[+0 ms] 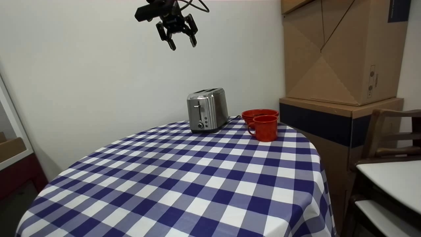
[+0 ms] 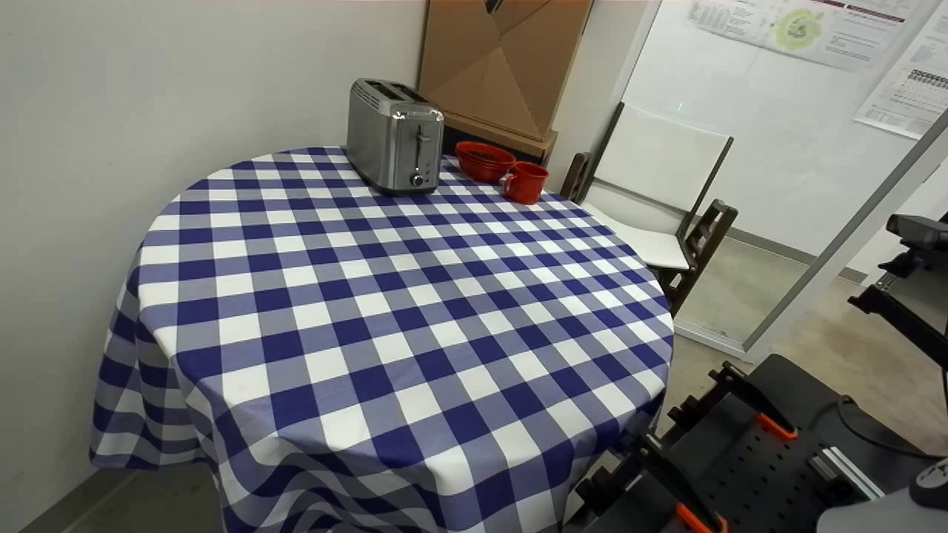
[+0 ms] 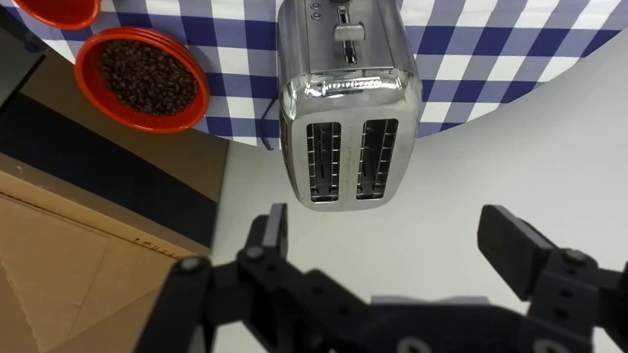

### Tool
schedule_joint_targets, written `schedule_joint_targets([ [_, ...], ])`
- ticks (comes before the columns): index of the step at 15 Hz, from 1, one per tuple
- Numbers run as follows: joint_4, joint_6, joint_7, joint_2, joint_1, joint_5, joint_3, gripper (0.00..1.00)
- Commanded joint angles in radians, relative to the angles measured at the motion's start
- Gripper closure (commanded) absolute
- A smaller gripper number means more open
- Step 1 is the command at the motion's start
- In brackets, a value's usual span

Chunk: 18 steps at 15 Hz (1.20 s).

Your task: Push the lever on the toaster downwards

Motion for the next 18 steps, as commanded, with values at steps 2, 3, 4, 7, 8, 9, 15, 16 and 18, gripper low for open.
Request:
schedule_joint_targets([
  [2, 0.174, -0.020, 0.051, 0.144, -0.003, -0.024, 0.000, 0.31],
  [3, 0.196, -0.020, 0.052, 0.165, -0.003, -0.023, 0.002, 0.37],
  [4, 0.214, -0.021, 0.051, 0.183, -0.002, -0.025, 0.002, 0.45],
  [7, 0.269, -0.023, 0.041, 0.235, 0.000, -0.026, 0.005, 0.68],
  [8, 0.283, -0.024, 0.039, 0.250, 0.001, -0.028, 0.006, 0.77],
  [9, 0.296, -0.024, 0.038, 0.265, 0.003, -0.031, 0.005, 0.83],
  [15, 0.362, -0.024, 0.029, 0.363, 0.007, -0.049, 0.004, 1.00],
  [16, 0.373, -0.027, 0.029, 0.379, 0.007, -0.050, 0.004, 0.99],
  [18, 0.394, -0.035, 0.028, 0.410, 0.008, -0.053, 0.005, 0.99],
])
